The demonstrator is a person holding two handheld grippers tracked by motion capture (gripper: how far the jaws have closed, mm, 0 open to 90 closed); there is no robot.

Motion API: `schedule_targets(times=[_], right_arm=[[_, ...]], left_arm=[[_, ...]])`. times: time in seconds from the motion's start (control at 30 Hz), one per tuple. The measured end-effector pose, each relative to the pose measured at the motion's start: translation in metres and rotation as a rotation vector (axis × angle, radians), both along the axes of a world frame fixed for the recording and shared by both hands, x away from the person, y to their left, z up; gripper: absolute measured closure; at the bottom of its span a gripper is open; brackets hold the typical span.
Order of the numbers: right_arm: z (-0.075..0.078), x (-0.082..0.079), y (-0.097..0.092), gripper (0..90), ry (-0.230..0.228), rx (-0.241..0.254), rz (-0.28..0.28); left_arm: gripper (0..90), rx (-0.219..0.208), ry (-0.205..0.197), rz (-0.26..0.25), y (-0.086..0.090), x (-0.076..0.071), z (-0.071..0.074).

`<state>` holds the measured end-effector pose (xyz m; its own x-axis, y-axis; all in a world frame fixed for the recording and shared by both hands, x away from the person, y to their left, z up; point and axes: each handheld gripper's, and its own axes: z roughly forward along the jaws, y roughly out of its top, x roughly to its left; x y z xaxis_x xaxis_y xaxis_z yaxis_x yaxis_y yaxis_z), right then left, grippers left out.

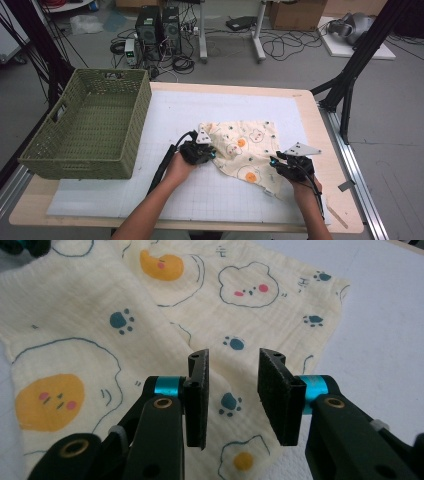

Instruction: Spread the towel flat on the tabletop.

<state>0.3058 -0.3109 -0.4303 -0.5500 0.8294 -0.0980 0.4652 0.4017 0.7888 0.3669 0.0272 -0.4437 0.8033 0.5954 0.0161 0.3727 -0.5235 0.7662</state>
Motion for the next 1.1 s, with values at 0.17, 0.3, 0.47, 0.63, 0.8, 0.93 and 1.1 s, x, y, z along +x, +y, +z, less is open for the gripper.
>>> schedule_targets(times=[0.17,0.3,0.47,0.63,0.8,0.93,1.1], right_arm=[[0.0,0.0,0.0,65.4,0.003,0.017,0.001],[0.0,0.0,0.001,65.2,0.007,0.018,0.001],[-0.001,0.0,0.005,64.8,0.009,0.011,0.008],[-0.003,0.001,0.008,64.5,0.023,0.015,0.009],[-0.006,0.001,0.012,63.7,0.043,0.016,0.016],[-0.01,0.001,0.015,60.8,0.072,0.016,0.02],[-0.016,0.001,0.023,47.2,0.147,0.04,0.056]], left_arm=[[88.1,-0.017,0.006,0.017,0.022,-0.012,0.0],[88.2,-0.026,0.02,0.038,0.043,-0.026,0.0],[88.2,-0.065,0.016,0.077,0.069,-0.045,0.002],[88.3,-0.084,0.022,0.089,0.088,-0.067,0.0],[88.2,-0.085,0.014,0.076,0.097,-0.086,0.004],[88.2,-0.086,0.019,0.055,0.099,-0.098,0.006],[88.0,-0.094,0.028,0.029,0.097,-0.108,0.004]])
